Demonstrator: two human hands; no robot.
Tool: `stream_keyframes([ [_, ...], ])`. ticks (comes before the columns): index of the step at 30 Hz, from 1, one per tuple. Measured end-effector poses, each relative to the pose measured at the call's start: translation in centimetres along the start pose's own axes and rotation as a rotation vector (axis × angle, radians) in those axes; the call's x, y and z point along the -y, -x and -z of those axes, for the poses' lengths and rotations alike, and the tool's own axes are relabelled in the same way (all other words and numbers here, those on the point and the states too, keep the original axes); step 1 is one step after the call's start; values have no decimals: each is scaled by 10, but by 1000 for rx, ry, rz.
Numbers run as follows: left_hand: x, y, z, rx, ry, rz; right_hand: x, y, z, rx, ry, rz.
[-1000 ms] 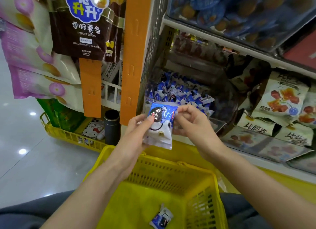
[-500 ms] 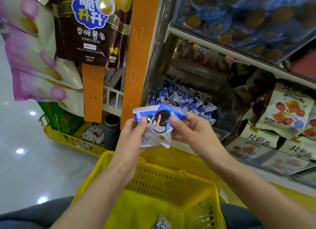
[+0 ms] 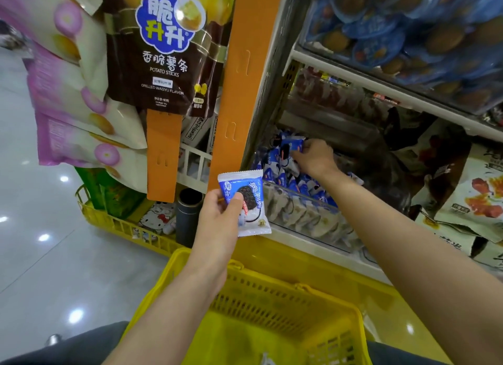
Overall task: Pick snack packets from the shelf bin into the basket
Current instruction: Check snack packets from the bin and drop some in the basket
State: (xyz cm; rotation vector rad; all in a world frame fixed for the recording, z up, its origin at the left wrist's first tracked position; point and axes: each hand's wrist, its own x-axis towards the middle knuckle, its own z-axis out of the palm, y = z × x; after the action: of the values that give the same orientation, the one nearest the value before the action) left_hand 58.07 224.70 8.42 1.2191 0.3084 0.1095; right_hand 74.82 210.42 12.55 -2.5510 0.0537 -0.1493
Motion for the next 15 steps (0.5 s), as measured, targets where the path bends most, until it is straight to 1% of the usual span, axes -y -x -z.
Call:
stream_keyframes([
  [3,-1,-4,0,-7,-8,-6,0,-6,0,36,155,-18],
  [8,-1,-6,-1,-6,4,-10,7,-12,0,135,309,-34],
  [12,-1,-6,-2,-3,21,-20,12,-16,-10,186,251,-16],
  [15,-1,-7,-2,-6,18,-18,12,-17,-17,206,279,46],
])
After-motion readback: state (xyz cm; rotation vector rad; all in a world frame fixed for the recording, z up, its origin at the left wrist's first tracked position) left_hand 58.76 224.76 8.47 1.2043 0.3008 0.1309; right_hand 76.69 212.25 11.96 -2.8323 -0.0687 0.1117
